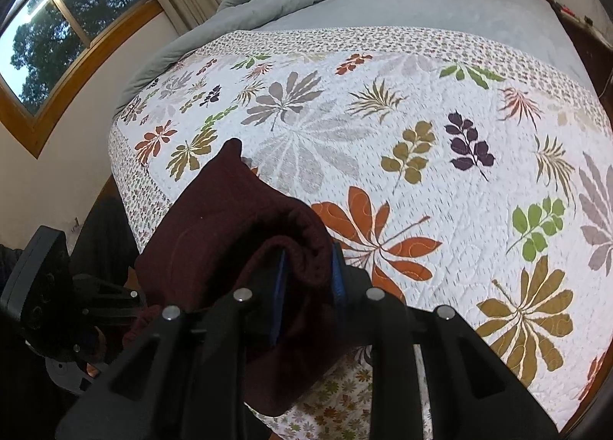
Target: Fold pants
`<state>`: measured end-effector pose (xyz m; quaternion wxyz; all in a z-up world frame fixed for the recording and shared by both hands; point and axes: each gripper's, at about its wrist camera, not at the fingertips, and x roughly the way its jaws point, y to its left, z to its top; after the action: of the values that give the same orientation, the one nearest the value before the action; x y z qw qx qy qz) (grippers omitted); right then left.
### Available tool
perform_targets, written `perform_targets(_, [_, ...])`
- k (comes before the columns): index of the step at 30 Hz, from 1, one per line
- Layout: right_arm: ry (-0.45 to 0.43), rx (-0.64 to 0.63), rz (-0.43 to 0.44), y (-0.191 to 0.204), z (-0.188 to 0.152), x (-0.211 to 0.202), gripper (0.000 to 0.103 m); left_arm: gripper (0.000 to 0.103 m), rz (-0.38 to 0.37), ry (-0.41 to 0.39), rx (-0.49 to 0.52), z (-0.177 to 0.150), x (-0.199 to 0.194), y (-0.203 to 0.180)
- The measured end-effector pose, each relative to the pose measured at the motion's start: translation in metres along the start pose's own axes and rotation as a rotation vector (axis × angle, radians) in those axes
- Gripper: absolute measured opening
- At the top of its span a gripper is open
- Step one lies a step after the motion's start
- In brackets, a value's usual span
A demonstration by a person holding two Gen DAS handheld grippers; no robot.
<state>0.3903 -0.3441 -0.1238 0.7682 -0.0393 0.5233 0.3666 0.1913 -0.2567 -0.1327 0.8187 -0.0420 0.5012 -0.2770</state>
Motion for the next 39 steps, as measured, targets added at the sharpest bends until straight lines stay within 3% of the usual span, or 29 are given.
perform_targets(11, [-0.015, 0.036, 0.015, -0.014, -0.018, 0.004, 0.022, 0.031, 0.044, 0.016, 0.045, -0.008, 0.014, -0.008])
perform_targets(20, [0.005, 0.024, -0.085, -0.013, -0.025, 0.005, 0.025, 0.032, 0.12, 0.012, 0.112, -0.013, 0.024, -0.022])
perform_targets(30, [-0.069, 0.17, -0.103, -0.015, -0.033, -0.02, 0.028, 0.035, 0.128, 0.005, 0.137, -0.014, 0.024, -0.024])
perform_targets(33, [-0.092, 0.244, -0.108, -0.007, -0.043, -0.028, 0.038, 0.035, 0.122, 0.0, 0.138, -0.015, 0.023, -0.024])
perform_targets(35, [-0.117, 0.31, -0.079, -0.001, -0.056, -0.032, 0.055, 0.036, 0.096, -0.011, 0.127, -0.015, 0.021, -0.021])
perform_targets(37, [-0.163, 0.383, -0.062, 0.007, -0.076, -0.038, 0.06, 0.039, 0.067, -0.022, 0.115, -0.016, 0.018, -0.018])
perform_targets(38, [-0.183, 0.416, -0.041, 0.01, -0.083, -0.04, 0.065, 0.041, 0.04, -0.033, 0.101, -0.017, 0.016, -0.014])
perform_targets(39, [-0.211, 0.467, -0.011, 0.011, -0.095, -0.042, 0.07, 0.051, 0.006, -0.045, 0.089, -0.018, 0.013, -0.011])
